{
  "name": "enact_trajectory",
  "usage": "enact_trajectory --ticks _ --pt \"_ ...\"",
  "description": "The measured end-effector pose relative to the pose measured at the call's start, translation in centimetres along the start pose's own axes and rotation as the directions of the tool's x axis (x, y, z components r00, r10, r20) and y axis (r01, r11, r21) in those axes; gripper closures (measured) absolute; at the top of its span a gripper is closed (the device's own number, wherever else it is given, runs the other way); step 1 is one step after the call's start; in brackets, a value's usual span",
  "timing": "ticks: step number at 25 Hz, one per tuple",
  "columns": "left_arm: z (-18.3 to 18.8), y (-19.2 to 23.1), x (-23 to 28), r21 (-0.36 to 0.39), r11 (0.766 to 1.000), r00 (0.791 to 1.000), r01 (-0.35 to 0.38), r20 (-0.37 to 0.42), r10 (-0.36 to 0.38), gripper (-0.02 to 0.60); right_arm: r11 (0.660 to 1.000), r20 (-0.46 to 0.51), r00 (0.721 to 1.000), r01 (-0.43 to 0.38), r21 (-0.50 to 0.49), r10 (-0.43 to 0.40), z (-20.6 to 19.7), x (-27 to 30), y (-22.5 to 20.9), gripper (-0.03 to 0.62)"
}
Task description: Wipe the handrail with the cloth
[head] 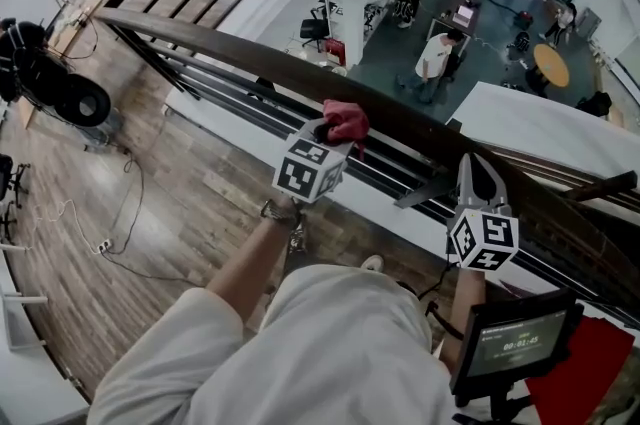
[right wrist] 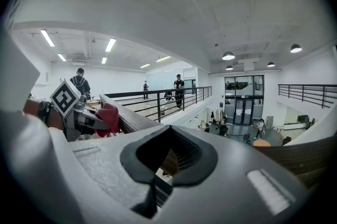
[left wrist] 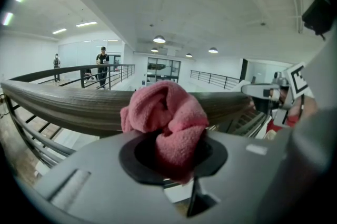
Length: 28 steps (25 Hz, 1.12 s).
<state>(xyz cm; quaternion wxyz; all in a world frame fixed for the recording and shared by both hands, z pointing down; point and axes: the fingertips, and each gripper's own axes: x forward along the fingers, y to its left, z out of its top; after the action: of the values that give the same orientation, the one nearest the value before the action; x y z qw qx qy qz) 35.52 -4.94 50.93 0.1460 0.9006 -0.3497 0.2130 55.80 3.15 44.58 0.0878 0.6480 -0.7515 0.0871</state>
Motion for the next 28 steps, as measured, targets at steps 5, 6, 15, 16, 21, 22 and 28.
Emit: enact_trajectory --ticks 5,6,15,16,21,22,28 --pt "0.2 -0.9 0.2 0.008 1.000 1.000 0.015 0.000 -0.015 0.488 1.000 0.001 1.000 0.005 -0.002 -0.005 0.1 -0.4 -0.3 0.592" --pt "0.2 -1.1 0.2 0.010 1.000 1.000 0.017 0.000 -0.017 0.488 1.000 0.001 1.000 0.008 -0.002 -0.008 0.1 -0.5 -0.4 0.592" --pt "0.2 -1.5 0.5 0.023 1.000 1.000 0.021 -0.003 -0.021 0.489 1.000 0.007 1.000 0.018 0.000 -0.018 0.1 -0.4 -1.1 0.592" --pt "0.2 -1.6 0.5 0.025 0.999 1.000 0.023 -0.003 -0.023 0.489 1.000 0.010 1.000 0.018 0.001 -0.018 0.1 -0.4 -1.1 0.592" --pt "0.0 -2.4 0.6 0.037 0.999 0.999 0.040 -0.005 -0.040 0.489 1.000 0.020 1.000 0.018 0.007 -0.018 0.2 -0.5 -1.0 0.592" --pt "0.0 -2.5 0.6 0.039 0.998 0.999 0.044 -0.005 -0.044 0.489 1.000 0.021 1.000 0.017 0.007 -0.017 0.2 -0.5 -1.0 0.592" --pt "0.0 -3.4 0.9 0.048 0.996 0.997 0.071 -0.010 -0.071 0.489 1.000 0.027 1.000 0.008 0.016 -0.008 0.2 -0.4 -0.8 0.592"
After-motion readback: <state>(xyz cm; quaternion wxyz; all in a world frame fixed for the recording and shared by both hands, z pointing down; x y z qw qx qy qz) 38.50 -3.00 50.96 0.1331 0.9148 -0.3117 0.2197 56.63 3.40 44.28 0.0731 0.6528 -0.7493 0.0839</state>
